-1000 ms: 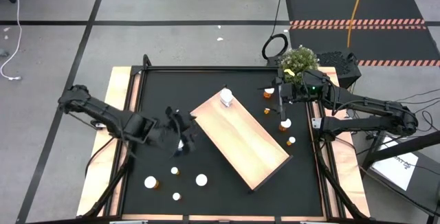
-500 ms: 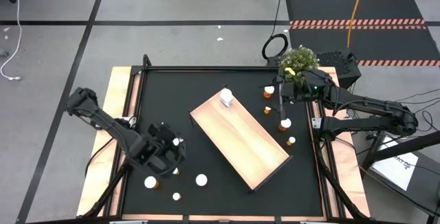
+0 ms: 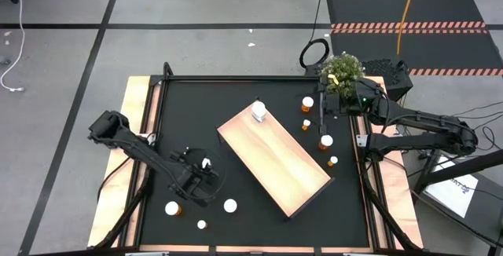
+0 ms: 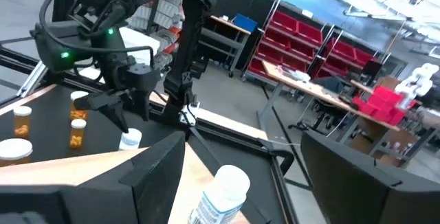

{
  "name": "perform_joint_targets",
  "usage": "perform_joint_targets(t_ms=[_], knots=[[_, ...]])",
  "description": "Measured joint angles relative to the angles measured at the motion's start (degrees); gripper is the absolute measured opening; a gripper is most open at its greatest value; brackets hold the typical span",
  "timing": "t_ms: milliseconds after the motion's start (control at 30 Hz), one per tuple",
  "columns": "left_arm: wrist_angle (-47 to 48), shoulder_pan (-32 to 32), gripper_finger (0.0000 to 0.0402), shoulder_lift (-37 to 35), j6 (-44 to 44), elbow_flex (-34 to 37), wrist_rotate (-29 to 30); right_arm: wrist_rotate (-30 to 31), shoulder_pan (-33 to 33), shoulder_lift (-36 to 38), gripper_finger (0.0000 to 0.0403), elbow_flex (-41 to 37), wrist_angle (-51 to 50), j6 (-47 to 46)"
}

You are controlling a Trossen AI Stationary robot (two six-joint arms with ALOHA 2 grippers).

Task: Pick and place medicine bottles onto shelf by color
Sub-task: Put the white pill bottle on the shelf

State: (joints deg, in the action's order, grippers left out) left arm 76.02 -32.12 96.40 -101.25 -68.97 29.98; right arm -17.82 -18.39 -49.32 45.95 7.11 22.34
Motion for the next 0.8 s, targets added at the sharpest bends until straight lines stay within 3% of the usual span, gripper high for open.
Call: perform_joint_targets(t_ms=[467,800], knots=[[-2.78,0.44,0.0284,0.86,-2.90,0.00,1.93,-0.21,-0.01,0.02,0.0283,0.00,2.58,1.36],[-4.58,0.78,0.0311,6.39,-7.79,0.00,0.85,-0.25,-0.02,0.01,0.0283,0.00,2.59,1.34]])
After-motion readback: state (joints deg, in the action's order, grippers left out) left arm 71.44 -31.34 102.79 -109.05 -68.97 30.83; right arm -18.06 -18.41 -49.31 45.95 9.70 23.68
